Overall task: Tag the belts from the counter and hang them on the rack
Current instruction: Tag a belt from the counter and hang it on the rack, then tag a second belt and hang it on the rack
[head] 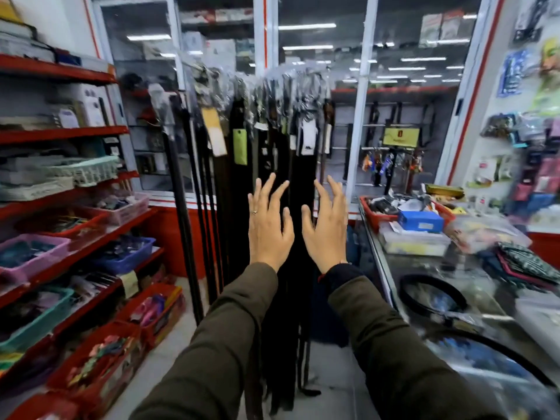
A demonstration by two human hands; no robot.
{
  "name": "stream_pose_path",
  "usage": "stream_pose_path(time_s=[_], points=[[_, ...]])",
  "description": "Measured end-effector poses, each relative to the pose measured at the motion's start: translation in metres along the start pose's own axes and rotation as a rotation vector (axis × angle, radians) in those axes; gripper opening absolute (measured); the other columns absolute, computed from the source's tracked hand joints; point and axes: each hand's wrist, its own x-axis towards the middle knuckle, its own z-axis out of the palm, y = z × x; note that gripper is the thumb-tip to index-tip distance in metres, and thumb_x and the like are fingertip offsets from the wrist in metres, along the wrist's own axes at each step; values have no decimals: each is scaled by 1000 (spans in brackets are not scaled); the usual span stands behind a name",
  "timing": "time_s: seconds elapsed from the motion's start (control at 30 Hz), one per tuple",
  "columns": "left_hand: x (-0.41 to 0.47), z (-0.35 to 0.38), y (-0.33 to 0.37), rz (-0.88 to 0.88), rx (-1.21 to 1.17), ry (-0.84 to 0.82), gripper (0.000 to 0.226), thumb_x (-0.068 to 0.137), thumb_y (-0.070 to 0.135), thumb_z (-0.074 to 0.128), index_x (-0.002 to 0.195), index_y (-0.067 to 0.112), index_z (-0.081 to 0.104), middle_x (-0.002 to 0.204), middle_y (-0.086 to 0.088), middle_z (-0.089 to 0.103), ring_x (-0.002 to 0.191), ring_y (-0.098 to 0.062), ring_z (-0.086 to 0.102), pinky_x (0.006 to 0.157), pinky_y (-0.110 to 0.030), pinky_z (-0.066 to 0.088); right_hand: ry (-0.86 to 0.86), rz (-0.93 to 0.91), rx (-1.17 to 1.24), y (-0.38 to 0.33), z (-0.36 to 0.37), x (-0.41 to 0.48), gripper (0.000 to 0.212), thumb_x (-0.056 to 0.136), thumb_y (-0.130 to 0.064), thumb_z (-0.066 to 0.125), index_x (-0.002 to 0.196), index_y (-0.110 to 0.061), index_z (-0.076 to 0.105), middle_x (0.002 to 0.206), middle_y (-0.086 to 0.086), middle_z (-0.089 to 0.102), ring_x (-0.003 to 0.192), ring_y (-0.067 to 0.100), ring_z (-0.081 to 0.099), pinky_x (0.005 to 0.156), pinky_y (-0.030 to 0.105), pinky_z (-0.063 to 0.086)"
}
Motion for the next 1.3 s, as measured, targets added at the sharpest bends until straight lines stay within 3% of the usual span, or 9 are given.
stream_pose_path(time_s=[0.4,0.6,0.77,0.87,0.93,1.07,1.1,1.2,1.3], points=[[-145,148,81,-18,-225,-489,45,105,19,41,150,23,41,167,3,24,158,-19,4,129,-43,-2,-16,549,-411,154,-112,-149,54,99,-31,48,149,-14,36,163,7,20,154,30,10,124,53,9],[-210,187,137,11,-361,-906,48,107,26,41,153,19,37,164,-2,31,157,-22,15,129,-44,8,120,958,-555,183,-173,-220,65,97,-27,49,153,-5,26,165,17,8,153,36,7,123,55,7],[-247,208,179,94,-274,-1365,48,107,37,38,147,11,47,152,-19,49,143,-34,42,117,-44,32,286,1422,-303,194,-217,-252,65,94,-24,44,145,12,25,154,35,25,144,44,27,115,44,24],[-260,215,191,142,-215,-1412,43,106,42,36,120,13,64,114,-25,68,106,-42,63,82,-45,49,353,1487,-32,209,-232,-266,17,85,-10,43,98,1,46,111,26,56,110,36,56,91,40,42],[-263,216,195,148,-189,-1402,40,105,40,38,108,13,67,105,-23,70,97,-41,64,74,-42,48,401,1492,154,205,-239,-265,14,89,-1,42,79,-3,50,90,20,56,100,39,60,98,47,47],[-258,215,197,94,-239,-1368,42,103,44,43,97,14,73,102,-20,72,95,-38,65,74,-38,48,502,1446,301,192,-239,-261,29,96,18,28,116,25,49,104,44,56,126,56,48,113,56,35],[-258,215,197,79,-261,-1362,42,103,43,45,98,14,74,102,-20,72,96,-39,66,76,-39,49,533,1449,359,189,-239,-262,26,96,17,30,107,23,53,101,47,54,128,53,47,111,54,38],[-261,214,198,39,-280,-1371,39,103,44,46,105,18,76,104,-17,74,98,-38,66,80,-41,52,635,1499,687,193,-242,-264,43,98,12,34,62,5,56,62,27,53,70,26,74,73,31,61],[-262,210,196,-27,-311,-1363,38,101,48,47,111,25,76,107,-10,76,100,-33,67,81,-40,54,584,1542,706,197,-245,-262,22,96,6,48,77,3,56,65,15,66,52,17,69,48,25,59]])
